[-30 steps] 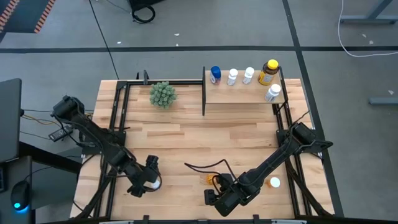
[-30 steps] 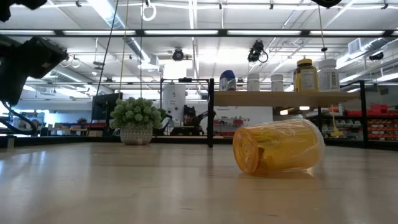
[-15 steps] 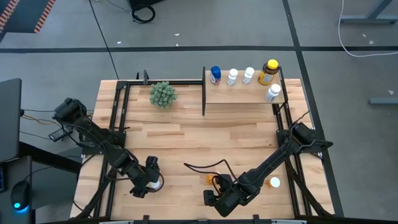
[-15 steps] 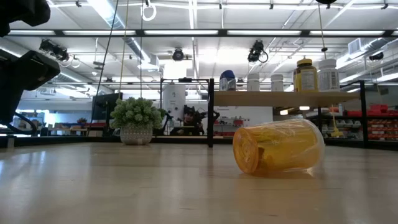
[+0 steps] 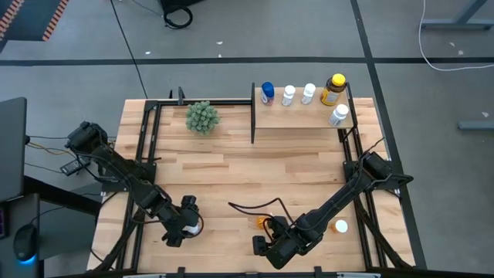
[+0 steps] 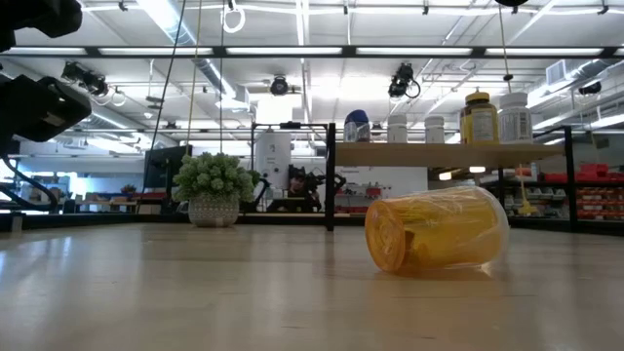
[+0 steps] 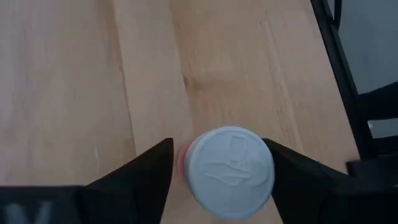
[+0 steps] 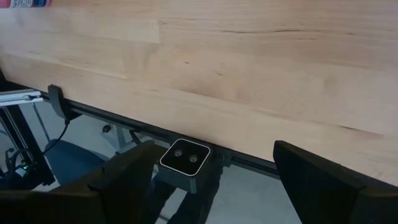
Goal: Pick and place medicine bottles onto shelf by color
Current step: Put the pink medicine bottle on the shelf
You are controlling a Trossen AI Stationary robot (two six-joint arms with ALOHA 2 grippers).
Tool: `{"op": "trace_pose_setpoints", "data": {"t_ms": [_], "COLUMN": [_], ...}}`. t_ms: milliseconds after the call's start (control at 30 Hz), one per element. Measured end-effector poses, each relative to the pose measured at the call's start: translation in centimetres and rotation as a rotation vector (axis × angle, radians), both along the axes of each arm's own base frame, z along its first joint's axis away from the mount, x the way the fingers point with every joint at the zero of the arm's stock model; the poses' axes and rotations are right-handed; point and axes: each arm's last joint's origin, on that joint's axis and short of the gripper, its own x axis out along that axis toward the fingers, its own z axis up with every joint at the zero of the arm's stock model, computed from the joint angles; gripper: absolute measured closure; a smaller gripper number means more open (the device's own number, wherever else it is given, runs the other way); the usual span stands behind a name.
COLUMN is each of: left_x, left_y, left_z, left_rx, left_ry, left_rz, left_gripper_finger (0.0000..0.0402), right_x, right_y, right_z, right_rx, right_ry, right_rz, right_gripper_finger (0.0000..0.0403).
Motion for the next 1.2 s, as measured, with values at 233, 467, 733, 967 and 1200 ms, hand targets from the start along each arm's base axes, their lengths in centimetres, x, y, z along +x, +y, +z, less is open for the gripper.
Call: {"op": "trace_pose_setpoints", "data": {"t_ms": [233,467,733,967,1200], "left_x": [0.0,0.1,2.7,5.0,5.8], "left_y": [0.0,-0.1,-0.5,0.4,2.4], "left_z": [0.0,0.3,4.9,12.1,19.0], "left_rx": [-0.017,-0.038,-0.112,-0.112,-0.213], "left_ry": [0.012,0.028,-0.037,-0.080,-0.094], "left_rz": [0.010,-0.006,-0.004,-0.018,-0.039], "left_gripper_finger": [0.0206,0.0214,0.0213,0.0211,0.0207], "right_x": [0.0,0.1,2.0,4.3,6.3], "right_y": [-0.1,-0.1,0.4,0.2,-1.3], "right_z": [0.0,0.0,1.6,4.0,7.4], "right_rx": [-0.015,-0.027,-0.165,-0.342,-0.514], "right_ry": [-0.011,-0.024,-0.369,-0.693,-0.840], "right_rz": [-0.006,0.011,0.034,0.233,0.320], "right_gripper_finger": [0.0067,0.0067,0.0067,0.0067,0.0067]}}
